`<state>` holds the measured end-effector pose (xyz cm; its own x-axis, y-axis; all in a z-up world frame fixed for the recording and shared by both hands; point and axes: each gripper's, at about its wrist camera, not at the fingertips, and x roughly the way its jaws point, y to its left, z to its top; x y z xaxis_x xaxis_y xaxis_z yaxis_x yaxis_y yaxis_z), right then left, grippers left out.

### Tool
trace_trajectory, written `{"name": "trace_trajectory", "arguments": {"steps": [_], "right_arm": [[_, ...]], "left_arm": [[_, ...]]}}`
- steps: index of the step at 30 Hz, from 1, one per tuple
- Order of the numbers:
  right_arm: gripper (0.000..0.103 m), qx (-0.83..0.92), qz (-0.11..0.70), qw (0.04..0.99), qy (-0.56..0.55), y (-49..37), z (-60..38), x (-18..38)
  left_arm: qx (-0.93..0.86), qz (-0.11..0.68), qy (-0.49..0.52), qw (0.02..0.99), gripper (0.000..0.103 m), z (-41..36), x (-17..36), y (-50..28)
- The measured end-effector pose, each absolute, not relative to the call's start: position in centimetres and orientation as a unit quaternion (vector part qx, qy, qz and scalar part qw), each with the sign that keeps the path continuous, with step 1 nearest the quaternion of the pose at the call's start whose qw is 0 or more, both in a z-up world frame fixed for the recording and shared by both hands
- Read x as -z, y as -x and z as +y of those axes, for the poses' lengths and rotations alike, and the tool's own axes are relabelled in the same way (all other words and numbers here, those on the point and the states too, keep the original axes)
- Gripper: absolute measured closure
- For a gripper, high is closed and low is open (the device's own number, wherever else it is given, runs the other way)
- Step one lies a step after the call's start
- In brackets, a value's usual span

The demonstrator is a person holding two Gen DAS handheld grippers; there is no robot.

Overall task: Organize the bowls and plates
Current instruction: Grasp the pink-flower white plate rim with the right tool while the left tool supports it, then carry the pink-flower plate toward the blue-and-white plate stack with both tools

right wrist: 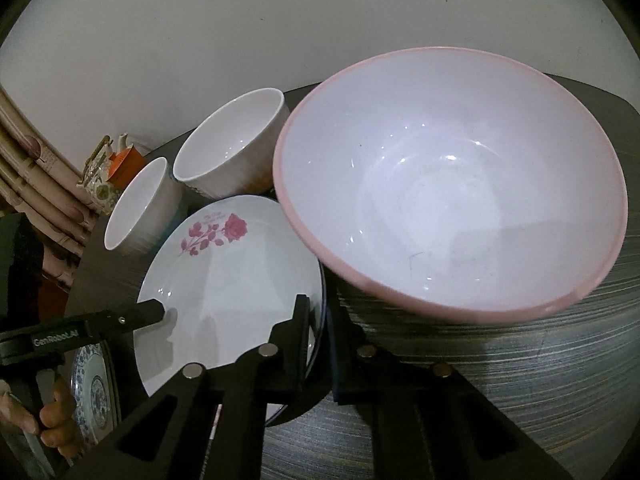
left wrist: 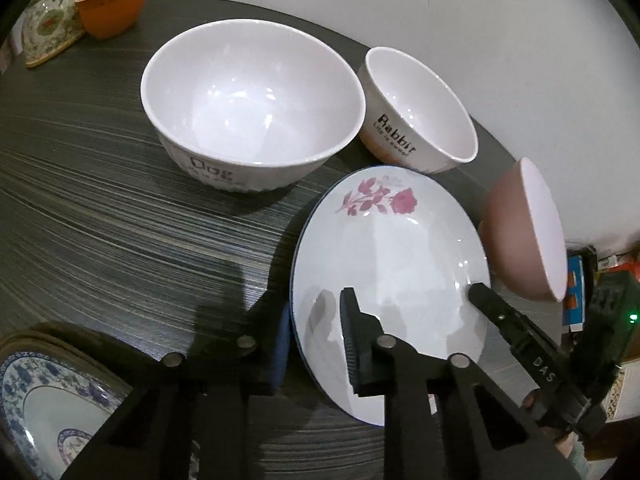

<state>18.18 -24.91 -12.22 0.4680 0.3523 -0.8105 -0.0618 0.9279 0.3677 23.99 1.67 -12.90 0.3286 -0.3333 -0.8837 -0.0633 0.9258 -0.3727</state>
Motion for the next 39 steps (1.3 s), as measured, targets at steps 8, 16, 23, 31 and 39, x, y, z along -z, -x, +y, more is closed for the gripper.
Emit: {"name": "trace_trajectory", "arguments": {"steps": [8,16,23,31,39], "right_arm": [[0.095,-0.121,0.508,0.840,-0.143,-16.8,-24.9,12.0],[0.095,-0.117,0.521,0.833,-0.145,-13.4,-24.8,11.9],[0.095,-0.112,0.534,0.825,-0.145,-9.6,-24.8,11.8],[0.095,-0.111,0.561,0.808,-0.143,-6.0,-25.1,11.7],[0.094,-0.112,0.584,0.792,-0.139,-4.1,-25.0,11.5]], "left_arm": [[0.087,0.580,0.157,0.794,0.088,0.6,12.6,-22.6],[0.097,0.596,0.141,0.784,0.088,-0.8,12.6,-18.9],[0.103,0.605,0.127,0.780,0.088,-2.0,12.4,-15.8],[0.112,0.614,0.115,0.773,0.088,-2.9,13.1,-11.5],[0.114,0.619,0.105,0.770,0.088,-4.2,13.2,-9.6]]}}
